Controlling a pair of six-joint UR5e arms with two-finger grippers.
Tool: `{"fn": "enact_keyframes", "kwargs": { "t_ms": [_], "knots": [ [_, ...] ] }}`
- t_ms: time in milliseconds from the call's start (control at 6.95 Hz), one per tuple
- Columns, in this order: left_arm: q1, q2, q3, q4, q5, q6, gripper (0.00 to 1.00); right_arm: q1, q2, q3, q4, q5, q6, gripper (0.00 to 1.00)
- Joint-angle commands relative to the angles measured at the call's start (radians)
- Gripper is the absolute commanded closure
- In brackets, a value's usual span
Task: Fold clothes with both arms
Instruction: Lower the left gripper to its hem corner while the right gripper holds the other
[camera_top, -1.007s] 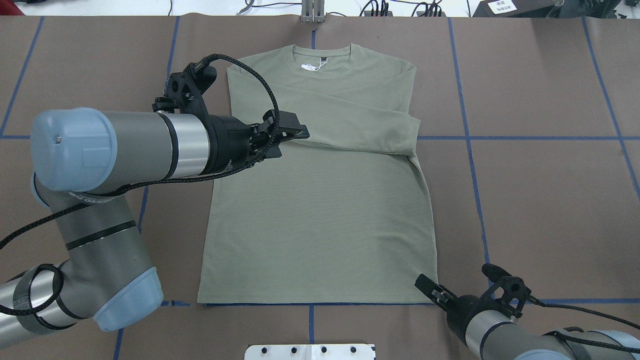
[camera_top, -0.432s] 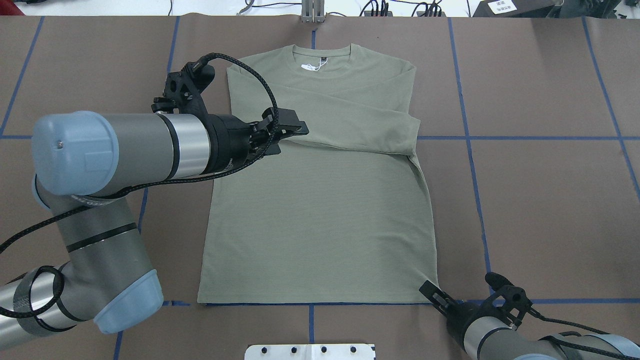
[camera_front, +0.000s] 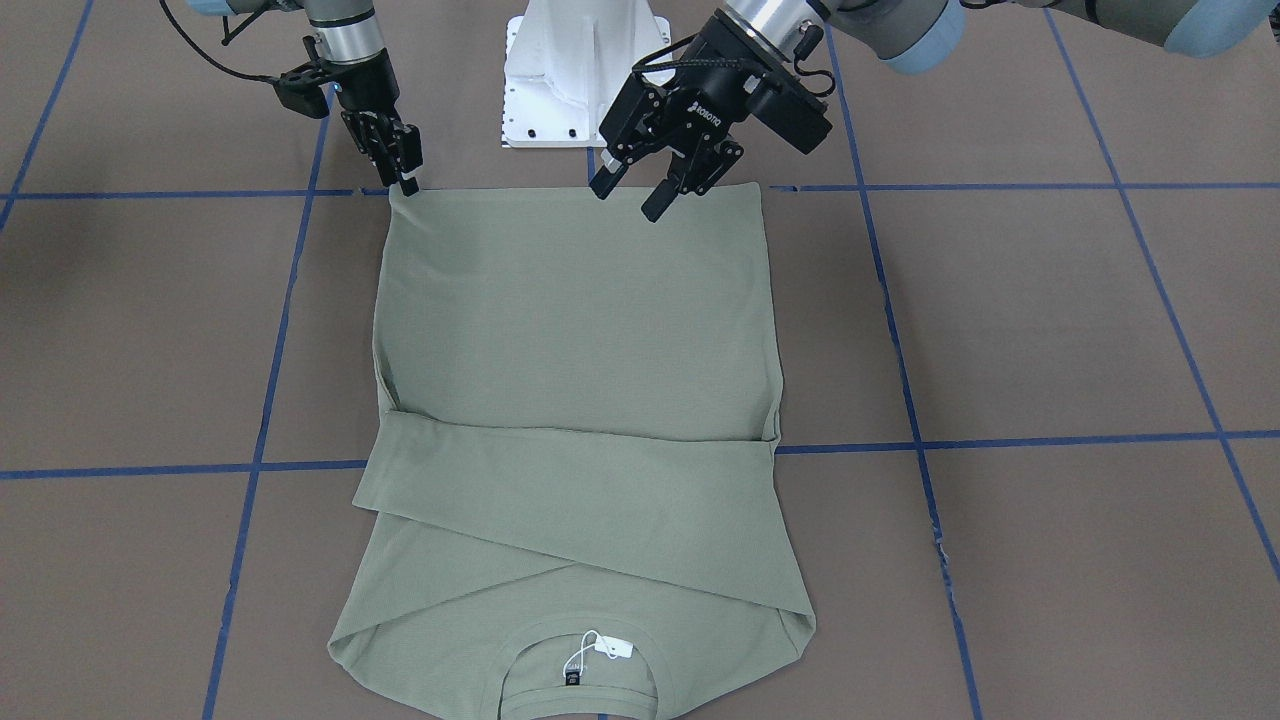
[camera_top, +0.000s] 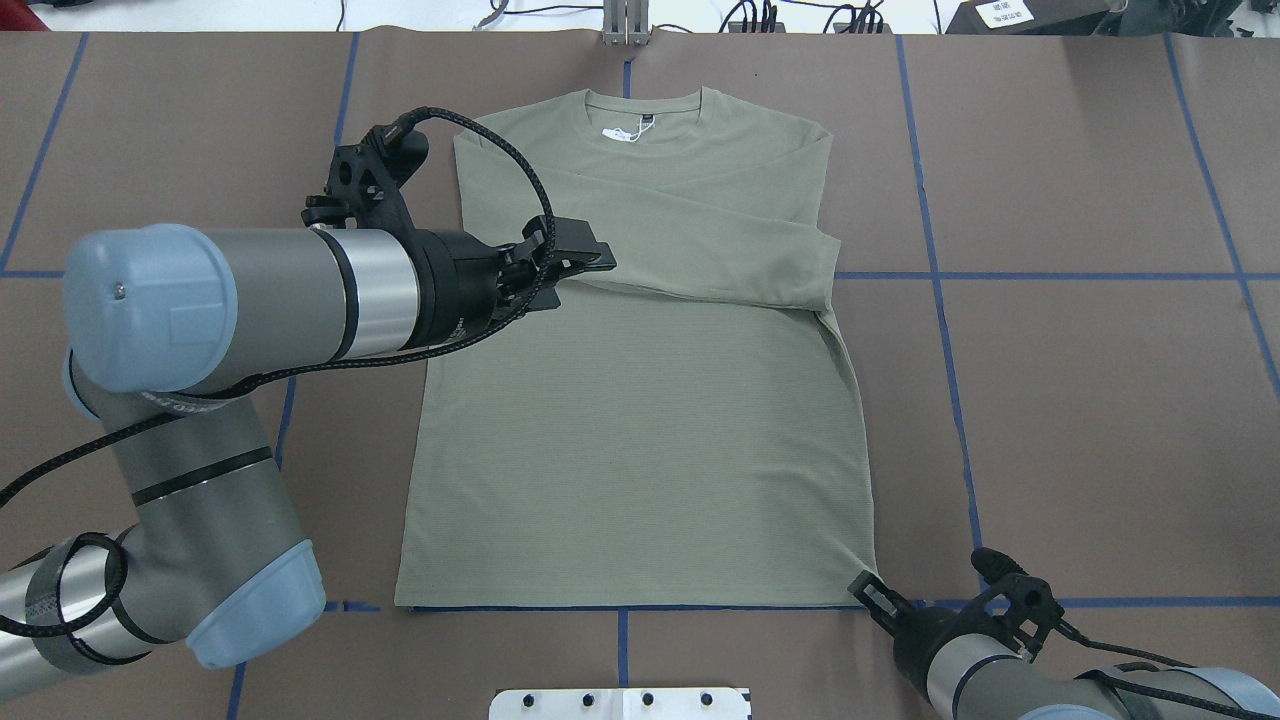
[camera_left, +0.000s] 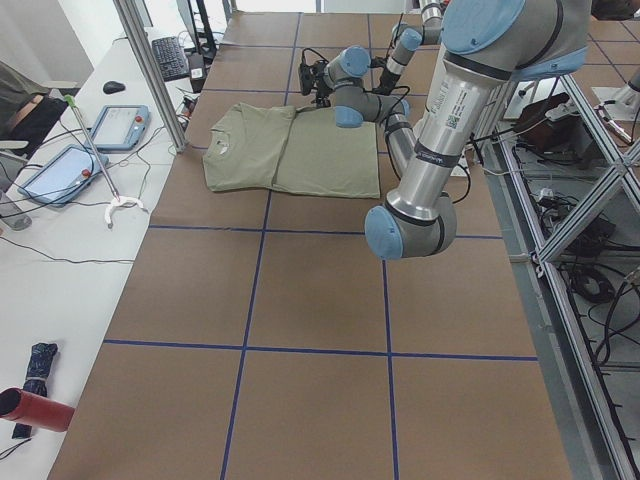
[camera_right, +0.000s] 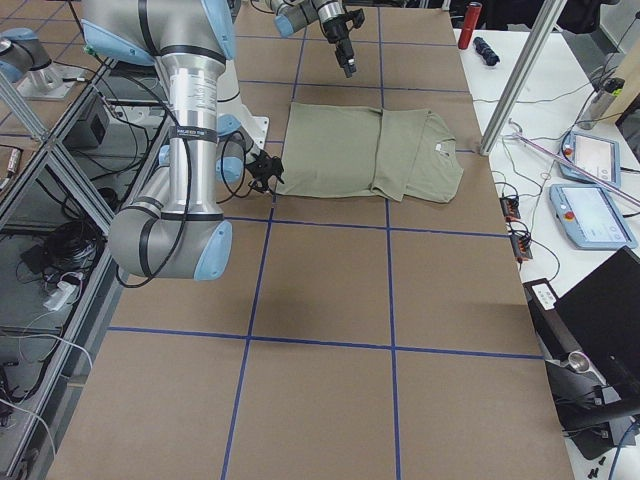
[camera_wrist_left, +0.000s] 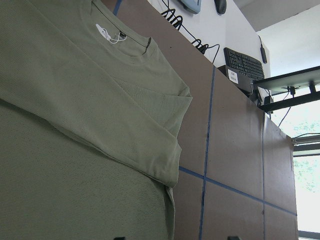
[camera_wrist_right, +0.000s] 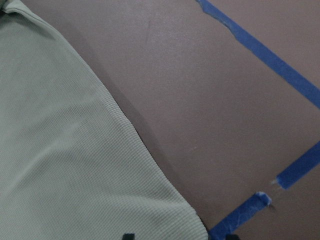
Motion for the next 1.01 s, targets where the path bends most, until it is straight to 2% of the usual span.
{"fn": "enact_keyframes", "kwargs": {
  "t_ms": [0, 144, 288, 432, 719, 863],
  "knots": [
    [-0.001, 0.001, 0.001, 0.0, 0.0, 0.0, 0.26, -0.001, 0.0, 0.0, 0.0, 0.001, 0.009, 0.67],
    [-0.001, 0.001, 0.001, 0.0, 0.0, 0.0, 0.26, 0.001, 0.0, 0.002, 0.0, 0.001, 0.009, 0.86],
    [-0.001, 0.001, -0.001, 0.0, 0.002, 0.0, 0.26, 0.002, 0.0, 0.003, 0.0, 0.001, 0.009, 0.95],
    [0.0, 0.001, 0.001, 0.002, 0.011, 0.0, 0.26, 0.002, -0.001, 0.006, 0.0, 0.001, 0.009, 1.0],
    [0.003, 0.001, -0.007, 0.006, 0.003, -0.017, 0.26, 0.001, -0.001, 0.016, 0.0, 0.001, 0.009, 1.0],
    [0.012, 0.049, -0.027, 0.006, 0.0, -0.082, 0.26, 0.001, -0.003, 0.037, 0.0, 0.007, 0.009, 1.0]
  ]
}}
